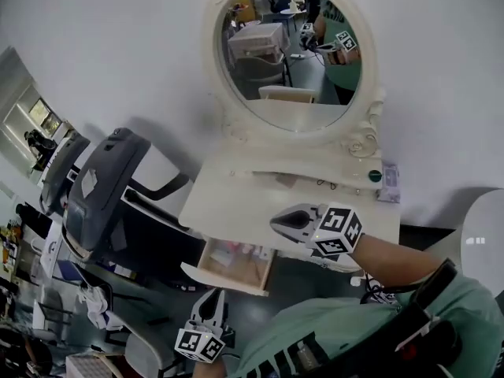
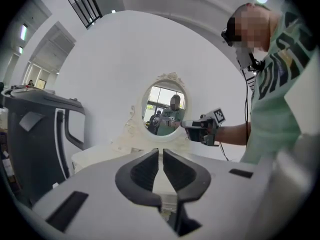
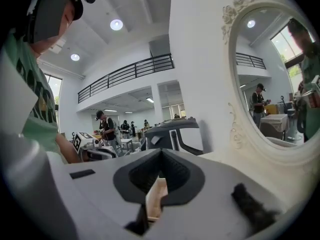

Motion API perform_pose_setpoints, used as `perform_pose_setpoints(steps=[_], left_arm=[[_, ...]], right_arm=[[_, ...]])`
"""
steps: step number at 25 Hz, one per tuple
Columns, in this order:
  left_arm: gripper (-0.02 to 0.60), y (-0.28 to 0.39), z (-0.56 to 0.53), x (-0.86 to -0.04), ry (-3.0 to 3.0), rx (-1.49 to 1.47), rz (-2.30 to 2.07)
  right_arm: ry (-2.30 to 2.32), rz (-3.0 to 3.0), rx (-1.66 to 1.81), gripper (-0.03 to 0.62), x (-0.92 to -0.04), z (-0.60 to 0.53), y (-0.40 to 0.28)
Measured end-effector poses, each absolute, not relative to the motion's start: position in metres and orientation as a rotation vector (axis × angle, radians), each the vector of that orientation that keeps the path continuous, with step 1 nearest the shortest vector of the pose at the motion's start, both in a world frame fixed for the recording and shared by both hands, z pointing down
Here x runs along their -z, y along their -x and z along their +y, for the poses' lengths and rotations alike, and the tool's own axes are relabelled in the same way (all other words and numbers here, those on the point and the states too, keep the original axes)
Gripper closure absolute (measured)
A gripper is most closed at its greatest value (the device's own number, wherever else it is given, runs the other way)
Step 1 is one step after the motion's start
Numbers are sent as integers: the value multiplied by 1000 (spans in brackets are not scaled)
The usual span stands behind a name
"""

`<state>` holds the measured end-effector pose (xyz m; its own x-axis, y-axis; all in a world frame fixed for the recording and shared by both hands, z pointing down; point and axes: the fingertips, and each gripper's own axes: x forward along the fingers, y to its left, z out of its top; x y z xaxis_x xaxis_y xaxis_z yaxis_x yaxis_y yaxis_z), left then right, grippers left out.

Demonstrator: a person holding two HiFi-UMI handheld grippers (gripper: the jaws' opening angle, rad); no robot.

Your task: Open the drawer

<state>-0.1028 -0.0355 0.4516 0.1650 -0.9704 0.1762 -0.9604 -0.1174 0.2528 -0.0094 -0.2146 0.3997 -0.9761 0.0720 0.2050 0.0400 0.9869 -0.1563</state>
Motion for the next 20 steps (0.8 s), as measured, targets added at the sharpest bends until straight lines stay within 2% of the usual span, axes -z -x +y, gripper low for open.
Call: perform_pose_setpoints(steps=[9,20], left_arm=[[558,53,-130,-387,-2335,8,-1797],[572,61,-189,-369,-2417,18,-1654]], right_arm=[[-37,-2987,-240,583,-387,-287,-59],[-325,-3010,-291,583,-392,-324,-100]])
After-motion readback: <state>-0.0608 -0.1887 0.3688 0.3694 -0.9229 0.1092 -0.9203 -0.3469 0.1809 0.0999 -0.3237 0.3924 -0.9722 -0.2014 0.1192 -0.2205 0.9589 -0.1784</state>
